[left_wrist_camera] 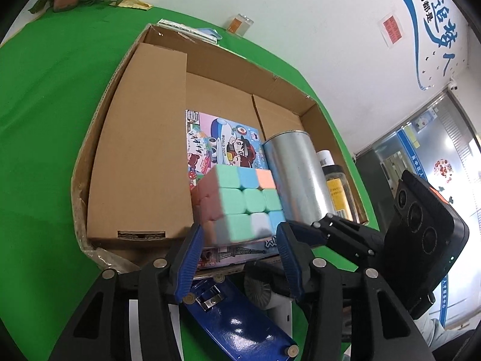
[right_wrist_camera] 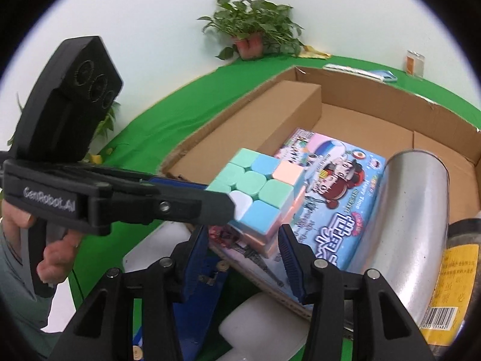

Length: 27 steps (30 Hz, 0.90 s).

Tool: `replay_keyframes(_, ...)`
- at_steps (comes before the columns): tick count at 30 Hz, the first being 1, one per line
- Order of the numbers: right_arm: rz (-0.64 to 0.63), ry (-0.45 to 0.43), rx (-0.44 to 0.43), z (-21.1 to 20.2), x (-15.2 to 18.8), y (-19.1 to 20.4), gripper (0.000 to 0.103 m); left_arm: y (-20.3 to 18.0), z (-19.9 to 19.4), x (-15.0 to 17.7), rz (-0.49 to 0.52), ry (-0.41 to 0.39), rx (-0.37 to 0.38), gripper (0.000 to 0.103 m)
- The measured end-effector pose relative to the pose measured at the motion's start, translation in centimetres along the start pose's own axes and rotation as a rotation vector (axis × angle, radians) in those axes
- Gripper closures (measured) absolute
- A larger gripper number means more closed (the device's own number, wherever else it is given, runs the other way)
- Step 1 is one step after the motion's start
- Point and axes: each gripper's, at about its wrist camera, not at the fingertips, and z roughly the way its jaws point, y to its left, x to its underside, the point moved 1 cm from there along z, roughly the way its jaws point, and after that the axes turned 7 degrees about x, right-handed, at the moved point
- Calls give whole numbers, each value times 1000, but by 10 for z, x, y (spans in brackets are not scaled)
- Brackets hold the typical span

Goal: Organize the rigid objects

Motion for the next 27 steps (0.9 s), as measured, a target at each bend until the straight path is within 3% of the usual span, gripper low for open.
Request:
replay_keyframes(10,-31,4,31,3,3,13,54,-1,-11,12,-19,12,-28,56)
replay_keyframes(14,10,-23,80,-12,10,15,43,-9,-31,16,28,-81,-88,56)
replay_keyframes(16,93,-74,118,-30,19,10,24,-20,-51,23,85,-181,-119,42)
replay_keyframes(17,132,-96,152,-38,25,8,21,-26,-62,29,114,-243,-158,17)
replay_keyframes(18,158,-107,190,-46,30,7,20,-34,-75,38,135,-330,-210,1)
replay_keyframes(20,182,-105,260,-55,41,8,20,-45,-90,53,171,-448,-255,0)
replay_keyframes(23,227,-83,324,-64,58,8,20,-54,-89,68,199,-428,-274,0)
replay_keyframes(25,237,-74,331,-68,68,10,26,-55,-83,79,170,-415,-275,1)
replay_keyframes(26,238,-86,348,-73,75,12,36,-56,-80,85,173,-399,-253,2)
replay_keyframes(27,236,-91,374,-76,80,13,62,-58,-76,88,181,-384,-240,13)
